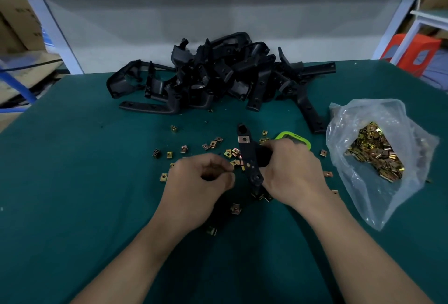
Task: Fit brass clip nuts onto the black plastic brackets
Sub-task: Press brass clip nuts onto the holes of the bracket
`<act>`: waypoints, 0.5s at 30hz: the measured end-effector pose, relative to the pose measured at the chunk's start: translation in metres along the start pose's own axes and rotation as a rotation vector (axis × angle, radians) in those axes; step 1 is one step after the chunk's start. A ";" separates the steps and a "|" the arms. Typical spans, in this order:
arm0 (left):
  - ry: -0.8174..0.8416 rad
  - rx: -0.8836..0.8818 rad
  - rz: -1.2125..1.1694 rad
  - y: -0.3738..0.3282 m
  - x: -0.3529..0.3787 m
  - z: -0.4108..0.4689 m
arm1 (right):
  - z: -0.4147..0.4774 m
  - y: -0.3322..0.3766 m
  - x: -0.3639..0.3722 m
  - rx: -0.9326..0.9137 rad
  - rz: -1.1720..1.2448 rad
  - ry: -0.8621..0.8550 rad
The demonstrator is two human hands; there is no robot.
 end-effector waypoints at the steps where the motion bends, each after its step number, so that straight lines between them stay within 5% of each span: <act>1: -0.002 -0.025 -0.022 0.002 -0.003 0.001 | 0.000 0.000 0.001 -0.006 -0.010 -0.007; 15: -0.022 -0.030 -0.375 0.008 -0.005 0.007 | 0.001 -0.007 0.010 0.013 -0.052 0.009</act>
Point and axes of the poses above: each hand's wrist, its own z-axis towards the middle knuckle, its own x-axis out of the palm, y = z × x, the point moved 6 cm from there along z, towards the middle knuckle, and after that the axes turned 11 degrees about z, right-handed, at the moved point
